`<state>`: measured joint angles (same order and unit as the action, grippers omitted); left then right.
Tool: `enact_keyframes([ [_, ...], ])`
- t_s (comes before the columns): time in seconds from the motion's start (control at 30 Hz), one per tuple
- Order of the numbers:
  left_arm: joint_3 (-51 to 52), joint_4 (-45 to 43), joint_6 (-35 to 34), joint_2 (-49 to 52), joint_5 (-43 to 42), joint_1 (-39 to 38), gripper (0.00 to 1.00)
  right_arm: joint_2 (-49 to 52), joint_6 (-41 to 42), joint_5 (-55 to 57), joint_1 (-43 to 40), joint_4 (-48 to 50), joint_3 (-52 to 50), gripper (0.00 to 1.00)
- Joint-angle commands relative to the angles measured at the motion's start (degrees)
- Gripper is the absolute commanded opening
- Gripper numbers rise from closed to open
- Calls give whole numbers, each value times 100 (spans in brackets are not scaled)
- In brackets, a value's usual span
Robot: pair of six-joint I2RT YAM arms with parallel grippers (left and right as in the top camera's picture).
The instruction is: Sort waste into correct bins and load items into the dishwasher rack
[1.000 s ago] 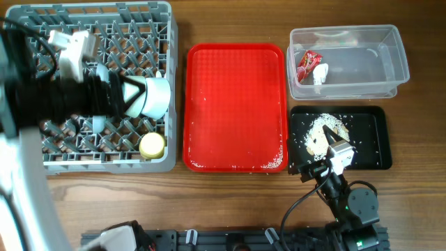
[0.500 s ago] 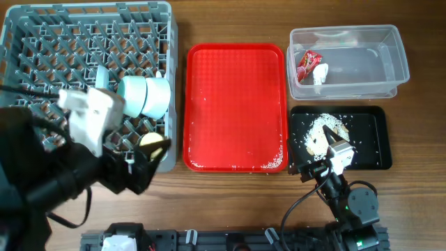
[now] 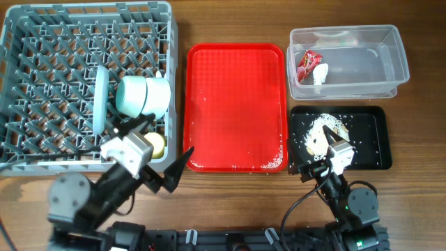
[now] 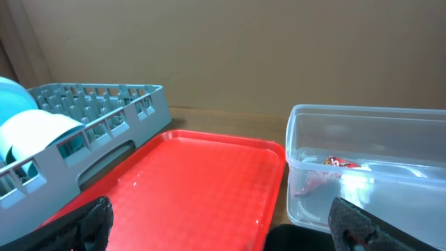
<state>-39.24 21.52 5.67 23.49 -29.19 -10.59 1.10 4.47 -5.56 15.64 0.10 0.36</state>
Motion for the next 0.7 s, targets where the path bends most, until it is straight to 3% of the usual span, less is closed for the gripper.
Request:
enact_keyframes([
  [0.0,1453,-1128,-1016,-892,1060,267,100,-31,42,-66,-28,31,-7,100],
  [0.1,2420,-1585,-1792,-1521,1550,485,100,-31,42,-66,-28,31,-7,100],
  [0.27,3379,-1696,-1816,-2343,1578,719,100,-31,42,-66,-28,31,-7,100],
  [0.67,3893,-1836,-1814,-2321,1685,772,100,-31,42,-66,-28,31,-7,100],
])
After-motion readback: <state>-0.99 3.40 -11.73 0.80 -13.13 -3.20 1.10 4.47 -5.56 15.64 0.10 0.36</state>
